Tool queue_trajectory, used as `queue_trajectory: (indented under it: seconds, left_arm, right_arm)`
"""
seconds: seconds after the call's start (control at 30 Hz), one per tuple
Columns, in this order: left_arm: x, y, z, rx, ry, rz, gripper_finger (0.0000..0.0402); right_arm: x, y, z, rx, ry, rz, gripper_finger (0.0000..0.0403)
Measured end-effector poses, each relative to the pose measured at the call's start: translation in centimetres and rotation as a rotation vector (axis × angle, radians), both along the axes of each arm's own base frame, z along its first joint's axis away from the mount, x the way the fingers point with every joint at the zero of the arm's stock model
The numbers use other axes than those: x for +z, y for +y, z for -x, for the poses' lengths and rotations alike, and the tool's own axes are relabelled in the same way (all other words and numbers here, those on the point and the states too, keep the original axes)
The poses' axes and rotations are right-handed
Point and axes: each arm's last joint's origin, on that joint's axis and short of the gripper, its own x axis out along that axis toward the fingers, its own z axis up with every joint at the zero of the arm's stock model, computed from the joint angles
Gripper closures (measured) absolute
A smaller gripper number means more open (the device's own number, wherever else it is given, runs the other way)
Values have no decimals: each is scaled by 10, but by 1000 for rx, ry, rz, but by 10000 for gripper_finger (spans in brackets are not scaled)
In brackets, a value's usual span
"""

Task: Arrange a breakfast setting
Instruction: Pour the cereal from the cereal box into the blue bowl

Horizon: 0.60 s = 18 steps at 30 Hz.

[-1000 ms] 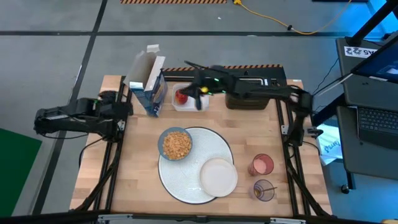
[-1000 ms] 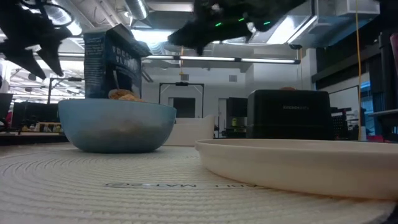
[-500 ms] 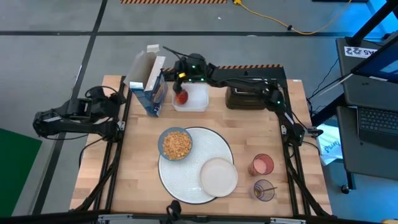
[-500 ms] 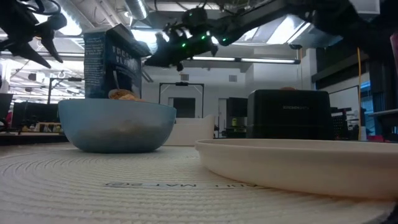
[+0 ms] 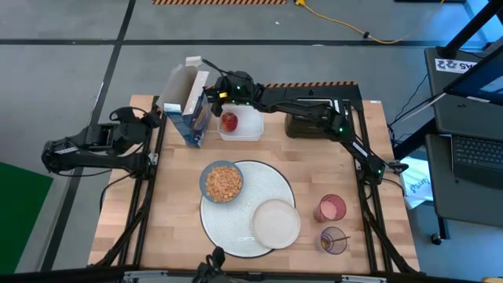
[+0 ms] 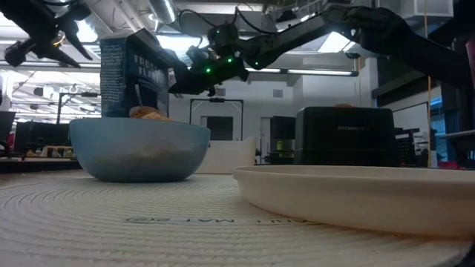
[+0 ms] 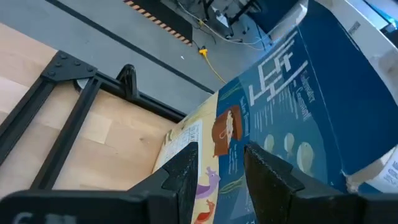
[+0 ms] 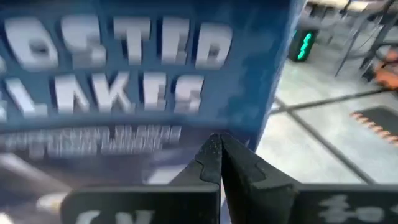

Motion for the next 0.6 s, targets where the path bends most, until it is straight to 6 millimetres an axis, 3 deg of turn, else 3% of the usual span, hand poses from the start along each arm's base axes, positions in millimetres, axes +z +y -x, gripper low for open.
queue_trajectory:
  seconds: [0.3,0.6]
  left_arm:
    - [-1,-1,-3,-60,6,48,283]
    - [4,0,-20,-173,72,5,283]
  right_arm:
    - [2,11,-9,50,-90,36,402]
    - [4,23,-13,70,-100,77,402]
